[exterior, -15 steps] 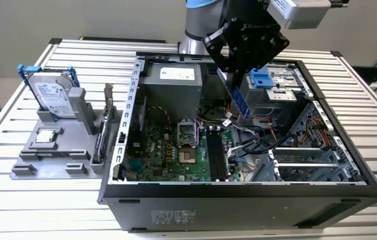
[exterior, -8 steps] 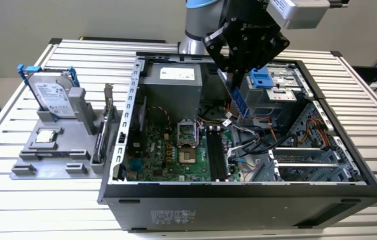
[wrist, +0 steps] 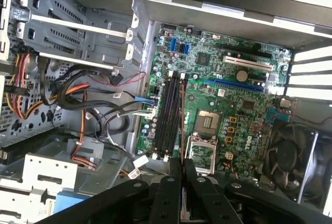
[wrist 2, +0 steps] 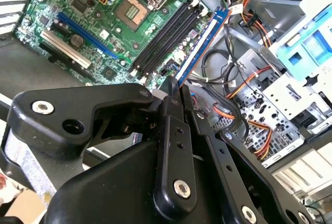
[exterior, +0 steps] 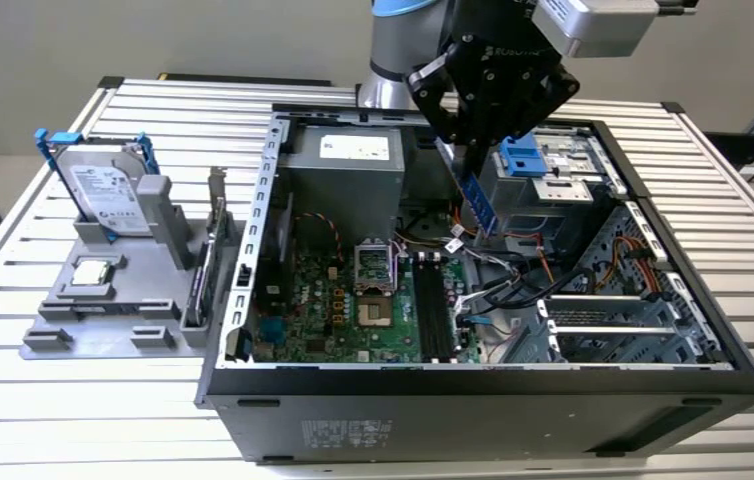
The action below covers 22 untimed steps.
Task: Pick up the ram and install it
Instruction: 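Insert the ram into the slot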
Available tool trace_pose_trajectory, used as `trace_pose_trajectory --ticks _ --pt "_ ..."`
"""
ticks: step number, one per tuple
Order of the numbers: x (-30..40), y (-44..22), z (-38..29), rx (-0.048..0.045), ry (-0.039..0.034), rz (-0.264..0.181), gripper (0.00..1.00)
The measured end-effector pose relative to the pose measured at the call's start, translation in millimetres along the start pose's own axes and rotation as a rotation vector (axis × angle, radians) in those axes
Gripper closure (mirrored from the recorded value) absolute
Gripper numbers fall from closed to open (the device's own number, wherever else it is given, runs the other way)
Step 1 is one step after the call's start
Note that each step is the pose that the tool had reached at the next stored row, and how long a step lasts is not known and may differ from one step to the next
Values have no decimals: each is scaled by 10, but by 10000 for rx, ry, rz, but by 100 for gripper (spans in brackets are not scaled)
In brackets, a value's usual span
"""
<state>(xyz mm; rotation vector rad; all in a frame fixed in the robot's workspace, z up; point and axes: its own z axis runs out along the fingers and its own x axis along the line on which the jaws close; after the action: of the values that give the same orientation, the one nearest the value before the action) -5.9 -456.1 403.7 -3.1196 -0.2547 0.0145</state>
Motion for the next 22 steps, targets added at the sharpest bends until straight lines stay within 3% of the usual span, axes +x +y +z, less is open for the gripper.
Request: trace_pose_trajectory --ticks 7,22 --pt "0 0 -1 1 2 239 100" --pt "1 0 35 0 2 255 100"
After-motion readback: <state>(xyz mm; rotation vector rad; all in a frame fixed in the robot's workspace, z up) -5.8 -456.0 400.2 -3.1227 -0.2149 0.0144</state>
